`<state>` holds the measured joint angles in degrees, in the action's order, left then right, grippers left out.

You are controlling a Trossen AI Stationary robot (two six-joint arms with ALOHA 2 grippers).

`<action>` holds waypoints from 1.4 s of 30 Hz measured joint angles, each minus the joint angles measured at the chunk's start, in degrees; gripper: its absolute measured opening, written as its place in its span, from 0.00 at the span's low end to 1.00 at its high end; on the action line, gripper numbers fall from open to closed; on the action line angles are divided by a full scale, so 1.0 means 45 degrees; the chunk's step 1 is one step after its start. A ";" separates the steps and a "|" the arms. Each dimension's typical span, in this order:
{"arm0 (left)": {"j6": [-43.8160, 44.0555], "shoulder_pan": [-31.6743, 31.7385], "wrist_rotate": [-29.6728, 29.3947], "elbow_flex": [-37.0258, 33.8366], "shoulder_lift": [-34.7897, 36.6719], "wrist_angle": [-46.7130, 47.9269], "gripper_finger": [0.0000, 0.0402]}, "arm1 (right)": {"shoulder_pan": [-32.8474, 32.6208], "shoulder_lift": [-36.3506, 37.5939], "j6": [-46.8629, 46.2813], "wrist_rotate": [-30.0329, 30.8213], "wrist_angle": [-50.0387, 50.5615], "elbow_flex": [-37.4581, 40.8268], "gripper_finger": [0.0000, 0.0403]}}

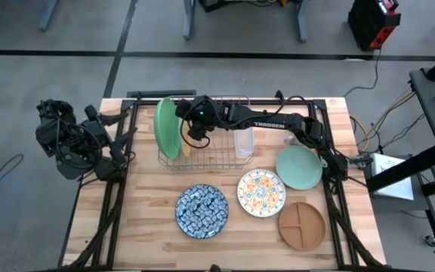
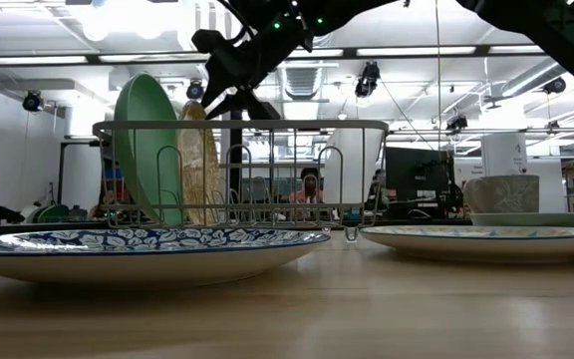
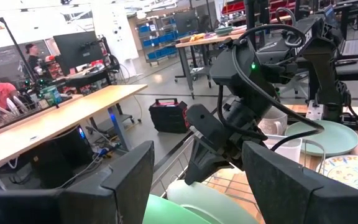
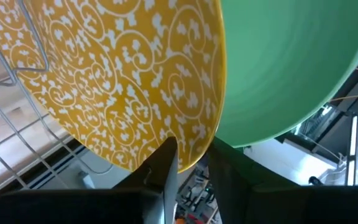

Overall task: Sort dishes
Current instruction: Put the yellow plate in the dish rack, then put the blue patterned plate in the dish rack

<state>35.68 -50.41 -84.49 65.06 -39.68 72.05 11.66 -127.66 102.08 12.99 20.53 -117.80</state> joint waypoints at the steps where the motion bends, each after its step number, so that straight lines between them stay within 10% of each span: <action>1: 0.0000 -0.0001 0.0000 0.0000 0.0003 0.0000 0.58 | 0.0000 0.0000 -0.0001 0.0000 -0.0005 0.0000 0.20; 24: 0.0306 0.0004 0.0011 0.0000 -0.0124 -0.0295 0.58 | 0.0019 0.0907 -0.2108 0.2678 0.1359 0.0005 0.18; 35: 0.0357 0.0004 0.1817 -0.0063 -0.1564 -0.1551 0.58 | 0.0019 0.3175 -1.1250 0.3327 0.6095 0.0010 0.06; 42: 0.1480 -0.0001 0.2685 -0.0083 -0.3433 -0.1583 0.58 | -0.0053 0.4649 -1.6508 -0.0893 0.9629 0.0207 0.01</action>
<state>42.34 -50.41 -72.41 64.69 -55.13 64.93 11.42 -106.74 27.79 8.97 63.86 -116.87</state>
